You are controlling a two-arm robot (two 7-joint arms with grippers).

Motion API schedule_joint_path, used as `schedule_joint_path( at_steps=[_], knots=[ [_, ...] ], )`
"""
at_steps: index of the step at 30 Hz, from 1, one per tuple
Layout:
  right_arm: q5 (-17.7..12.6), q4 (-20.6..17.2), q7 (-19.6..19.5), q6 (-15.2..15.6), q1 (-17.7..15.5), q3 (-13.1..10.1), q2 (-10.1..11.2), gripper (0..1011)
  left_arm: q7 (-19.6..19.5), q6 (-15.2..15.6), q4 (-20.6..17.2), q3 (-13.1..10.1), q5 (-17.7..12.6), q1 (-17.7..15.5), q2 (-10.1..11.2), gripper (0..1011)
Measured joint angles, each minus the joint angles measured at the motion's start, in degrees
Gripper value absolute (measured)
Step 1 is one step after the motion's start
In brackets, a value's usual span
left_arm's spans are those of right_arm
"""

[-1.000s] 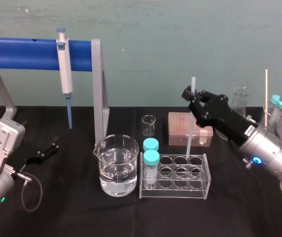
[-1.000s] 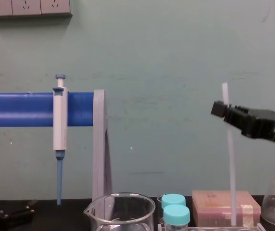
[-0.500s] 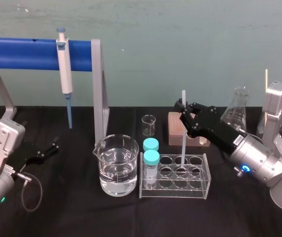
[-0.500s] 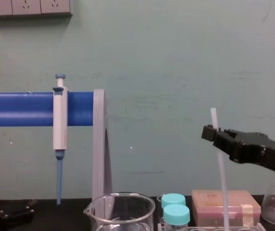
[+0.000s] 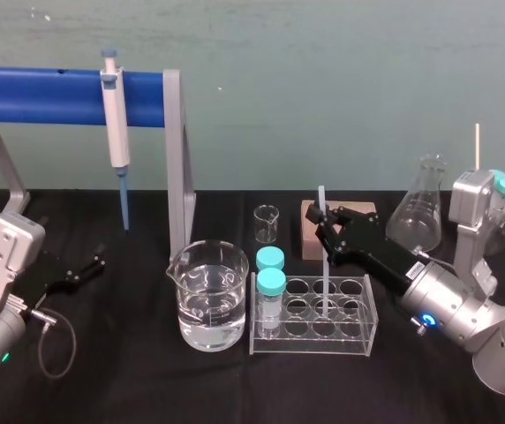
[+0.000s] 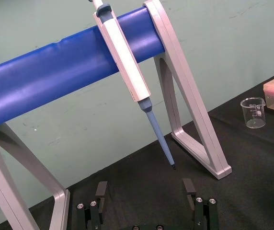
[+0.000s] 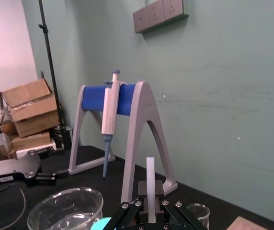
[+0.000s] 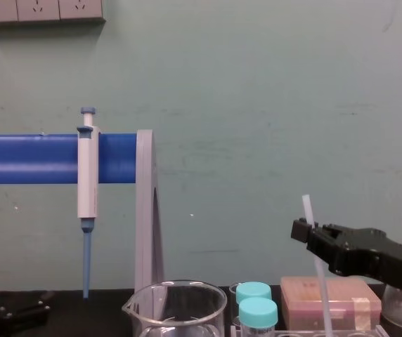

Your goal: Pick up the stirring rod with one hand, then place it down.

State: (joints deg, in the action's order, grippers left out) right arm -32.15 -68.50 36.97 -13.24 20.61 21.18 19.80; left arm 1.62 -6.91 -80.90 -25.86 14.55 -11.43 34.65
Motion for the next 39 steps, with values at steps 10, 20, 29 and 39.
schedule_joint_path(
  at_steps=[10, 20, 29, 39],
  knots=[
    [1.27, 0.5, -1.41, -0.17, -0.35, 0.1, -0.39, 72, 0.0, 0.0, 0.0, 0.0, 0.0, 0.0, 0.0, 1000],
    [1.19, 0.45, -1.39, -0.17, -0.35, 0.1, -0.37, 77, 0.0, 0.0, 0.0, 0.0, 0.0, 0.0, 0.0, 1000],
    [1.1, 0.42, -1.28, -0.14, -0.35, 0.06, -0.34, 327, 0.0, 0.0, 0.0, 0.0, 0.0, 0.0, 0.0, 1000],
    [0.98, 0.38, -1.2, -0.11, -0.35, 0.02, -0.34, 645, 0.0, 0.0, 0.0, 0.0, 0.0, 0.0, 0.0, 1000]
  ],
)
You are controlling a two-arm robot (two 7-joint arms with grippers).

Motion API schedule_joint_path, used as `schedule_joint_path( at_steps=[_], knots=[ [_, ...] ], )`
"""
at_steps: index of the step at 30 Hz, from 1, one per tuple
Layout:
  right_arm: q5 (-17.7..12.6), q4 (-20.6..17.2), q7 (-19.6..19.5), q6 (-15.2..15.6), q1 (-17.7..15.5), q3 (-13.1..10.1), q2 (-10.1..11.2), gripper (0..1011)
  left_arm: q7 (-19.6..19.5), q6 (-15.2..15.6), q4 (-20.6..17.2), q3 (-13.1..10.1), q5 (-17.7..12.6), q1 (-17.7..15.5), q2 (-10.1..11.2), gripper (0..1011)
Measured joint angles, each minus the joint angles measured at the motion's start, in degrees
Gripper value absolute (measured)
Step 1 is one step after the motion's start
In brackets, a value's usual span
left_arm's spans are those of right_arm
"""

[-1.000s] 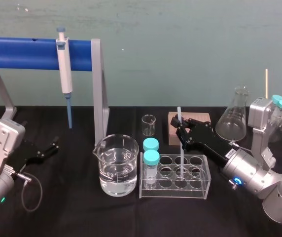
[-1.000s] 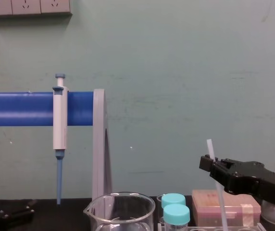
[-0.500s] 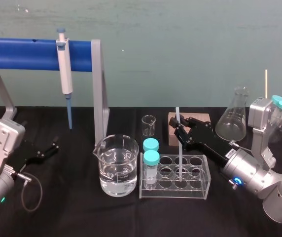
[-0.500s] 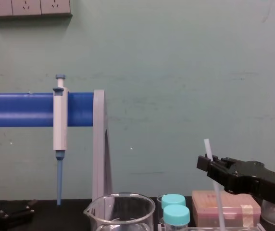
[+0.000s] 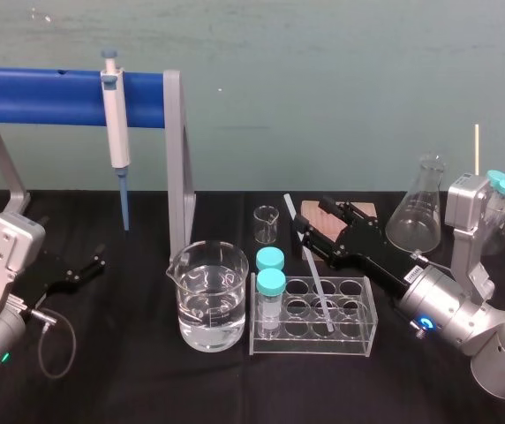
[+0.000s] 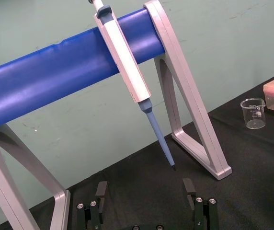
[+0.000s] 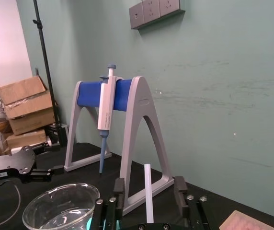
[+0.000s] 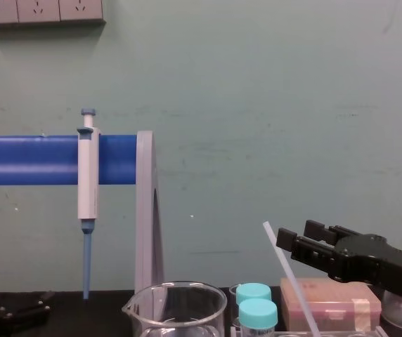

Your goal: Pick up the stirring rod with one hand, then place it down.

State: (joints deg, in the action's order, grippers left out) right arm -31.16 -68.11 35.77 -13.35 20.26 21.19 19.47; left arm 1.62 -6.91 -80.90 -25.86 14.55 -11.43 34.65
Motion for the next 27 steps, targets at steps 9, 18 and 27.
schedule_joint_path(
  at_steps=[9, 18, 27],
  knots=[
    [-0.06, 0.0, 0.08, 0.04, 0.0, 0.0, 0.0, 929, 0.0, 0.0, 0.0, 0.0, 0.0, 0.0, 0.0, 1000],
    [3.66, -5.98, -13.81, 2.2, -3.68, -4.65, -0.53, 1003, 0.0, 0.0, 0.0, 0.0, 0.0, 0.0, 0.0, 1000],
    [7.5, -8.59, -24.11, 6.41, -7.94, -8.14, -1.18, 1003, 0.0, 0.0, 0.0, 0.0, 0.0, 0.0, 0.0, 1000]
  ],
)
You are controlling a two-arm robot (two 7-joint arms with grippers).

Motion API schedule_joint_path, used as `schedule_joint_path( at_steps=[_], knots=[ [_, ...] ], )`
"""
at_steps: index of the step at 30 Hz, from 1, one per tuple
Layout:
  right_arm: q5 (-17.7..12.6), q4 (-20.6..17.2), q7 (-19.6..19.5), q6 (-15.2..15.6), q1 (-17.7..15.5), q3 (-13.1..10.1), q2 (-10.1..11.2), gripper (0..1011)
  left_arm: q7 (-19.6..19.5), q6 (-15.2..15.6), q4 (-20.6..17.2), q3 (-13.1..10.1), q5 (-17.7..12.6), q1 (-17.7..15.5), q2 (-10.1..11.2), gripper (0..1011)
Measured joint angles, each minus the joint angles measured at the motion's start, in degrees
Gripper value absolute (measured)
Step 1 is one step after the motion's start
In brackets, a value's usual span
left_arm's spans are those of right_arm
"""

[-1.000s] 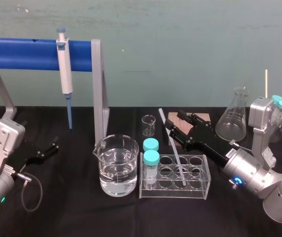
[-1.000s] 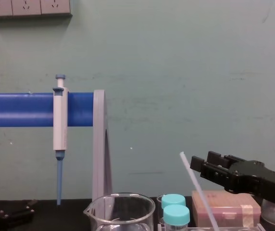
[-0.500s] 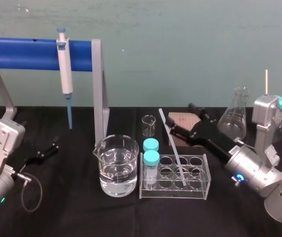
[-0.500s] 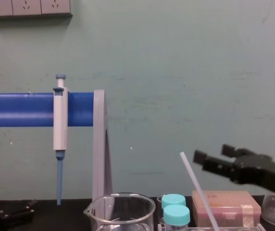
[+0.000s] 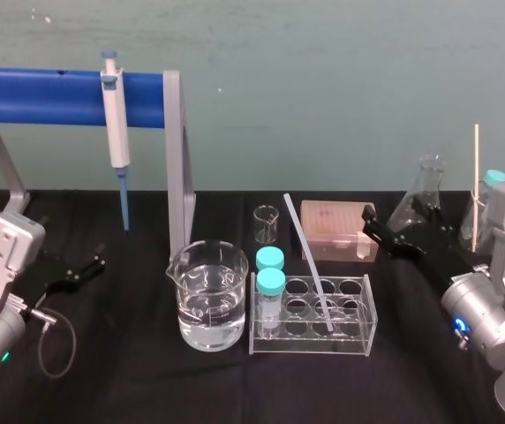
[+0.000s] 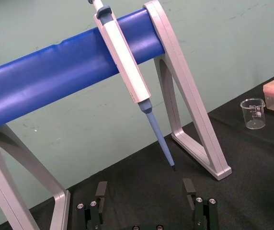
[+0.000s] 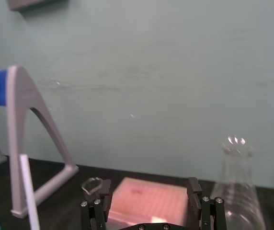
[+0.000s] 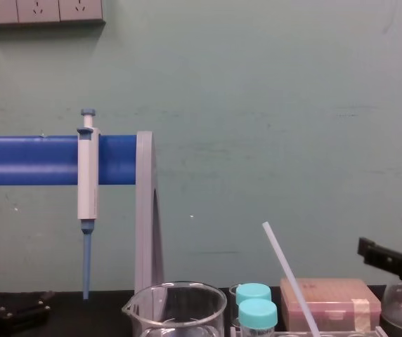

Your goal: Pick up the stirring rod with one hand, then place it down.

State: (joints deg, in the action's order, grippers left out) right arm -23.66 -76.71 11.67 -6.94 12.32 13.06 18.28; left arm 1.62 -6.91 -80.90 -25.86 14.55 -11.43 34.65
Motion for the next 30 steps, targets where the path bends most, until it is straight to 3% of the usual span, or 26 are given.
schedule_joint_path(
  at_steps=[6, 30],
  knots=[
    [1.23, 0.64, -1.06, 1.19, -0.67, -0.64, -0.4, 1003, 0.0, 0.0, 0.0, 0.0, 0.0, 0.0, 0.0, 1000],
    [1.0, 0.47, -1.04, 0.94, -0.6, -0.54, -0.33, 1003, 0.0, 0.0, 0.0, 0.0, 0.0, 0.0, 0.0, 1000]
  ],
)
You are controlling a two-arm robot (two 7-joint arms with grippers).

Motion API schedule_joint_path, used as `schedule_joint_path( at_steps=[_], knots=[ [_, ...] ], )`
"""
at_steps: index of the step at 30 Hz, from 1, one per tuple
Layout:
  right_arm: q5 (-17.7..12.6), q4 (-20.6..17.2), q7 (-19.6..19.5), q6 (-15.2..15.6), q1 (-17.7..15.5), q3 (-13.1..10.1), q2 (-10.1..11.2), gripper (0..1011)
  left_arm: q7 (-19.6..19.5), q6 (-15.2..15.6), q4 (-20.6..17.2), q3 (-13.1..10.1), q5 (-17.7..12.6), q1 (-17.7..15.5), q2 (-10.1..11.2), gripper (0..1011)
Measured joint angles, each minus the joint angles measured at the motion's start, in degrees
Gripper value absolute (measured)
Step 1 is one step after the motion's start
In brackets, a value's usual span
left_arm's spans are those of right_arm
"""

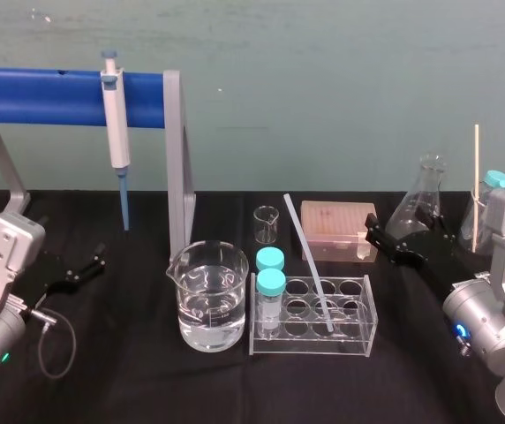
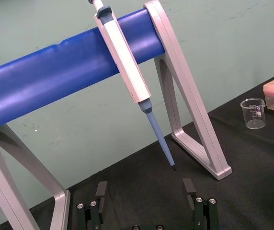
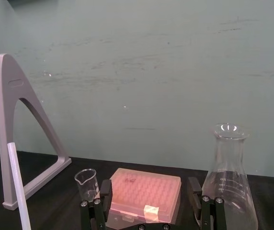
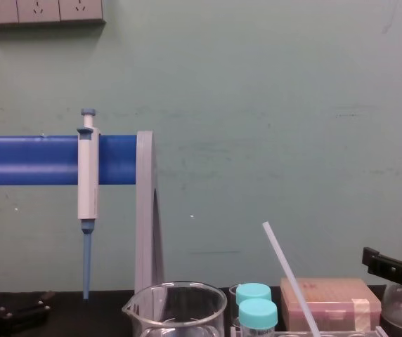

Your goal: Pick up the stirring rod with one hand, then place it down.

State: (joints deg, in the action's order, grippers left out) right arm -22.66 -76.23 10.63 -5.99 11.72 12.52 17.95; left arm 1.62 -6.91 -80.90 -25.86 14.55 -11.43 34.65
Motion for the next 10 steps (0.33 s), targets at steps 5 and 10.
schedule_joint_path(
  at_steps=[5, 10],
  knots=[
    [-0.03, -0.03, 0.0, -0.03, 0.02, 0.0, 0.0, 1003, 0.0, 0.0, 0.0, 0.0, 0.0, 0.0, 0.0, 1000],
    [-0.07, -0.03, 0.0, -0.06, 0.02, 0.0, 0.0, 1003, 0.0, 0.0, 0.0, 0.0, 0.0, 0.0, 0.0, 1000]
  ],
)
